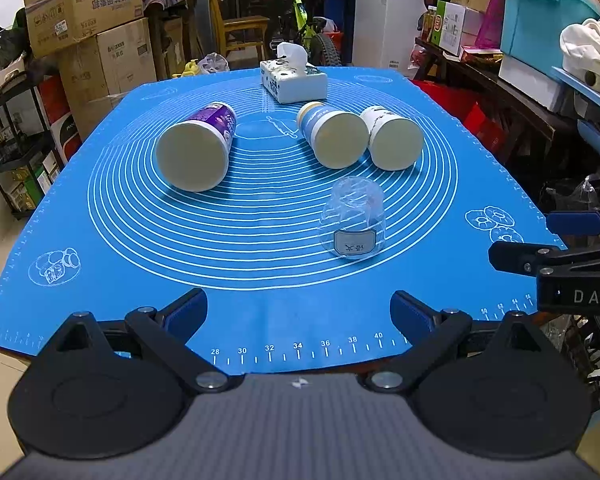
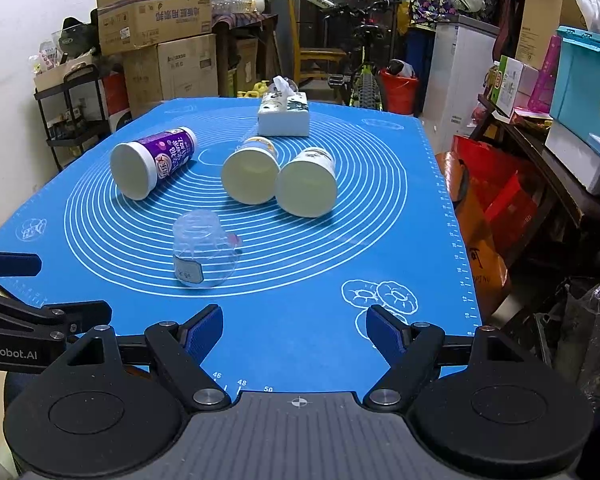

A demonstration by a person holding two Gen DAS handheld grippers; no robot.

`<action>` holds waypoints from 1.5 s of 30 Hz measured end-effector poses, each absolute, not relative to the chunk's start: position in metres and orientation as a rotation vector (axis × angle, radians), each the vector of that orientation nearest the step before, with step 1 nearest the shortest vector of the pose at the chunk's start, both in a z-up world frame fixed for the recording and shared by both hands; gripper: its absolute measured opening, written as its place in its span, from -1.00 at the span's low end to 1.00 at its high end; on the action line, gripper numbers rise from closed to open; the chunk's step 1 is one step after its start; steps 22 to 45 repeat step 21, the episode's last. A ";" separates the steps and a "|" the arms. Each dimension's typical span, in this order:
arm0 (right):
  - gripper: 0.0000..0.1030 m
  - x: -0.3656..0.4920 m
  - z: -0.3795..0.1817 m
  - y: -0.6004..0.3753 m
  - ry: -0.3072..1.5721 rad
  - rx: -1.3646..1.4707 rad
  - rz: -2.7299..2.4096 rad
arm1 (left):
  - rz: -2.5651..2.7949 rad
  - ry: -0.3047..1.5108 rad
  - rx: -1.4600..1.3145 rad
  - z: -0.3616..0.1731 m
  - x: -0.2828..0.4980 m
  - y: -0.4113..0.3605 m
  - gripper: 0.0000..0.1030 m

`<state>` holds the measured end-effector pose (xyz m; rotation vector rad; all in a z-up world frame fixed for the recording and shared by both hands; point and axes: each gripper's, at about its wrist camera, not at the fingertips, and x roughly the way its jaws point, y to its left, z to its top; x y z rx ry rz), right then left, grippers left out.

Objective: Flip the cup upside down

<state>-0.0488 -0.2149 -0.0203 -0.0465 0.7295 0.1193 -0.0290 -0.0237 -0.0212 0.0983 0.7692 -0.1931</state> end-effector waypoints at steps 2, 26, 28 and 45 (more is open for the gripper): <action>0.58 -0.049 -0.020 -0.215 0.730 -0.047 0.119 | -0.193 0.769 0.099 -0.022 -0.030 -0.024 0.89; 0.58 -0.047 -0.026 -0.220 0.743 -0.042 0.118 | -0.195 0.773 0.106 -0.023 -0.031 -0.028 0.89; 0.58 -0.047 -0.026 -0.220 0.743 -0.042 0.118 | -0.195 0.773 0.106 -0.023 -0.031 -0.028 0.89; 0.58 -0.047 -0.026 -0.220 0.743 -0.042 0.118 | -0.195 0.773 0.106 -0.023 -0.031 -0.028 0.89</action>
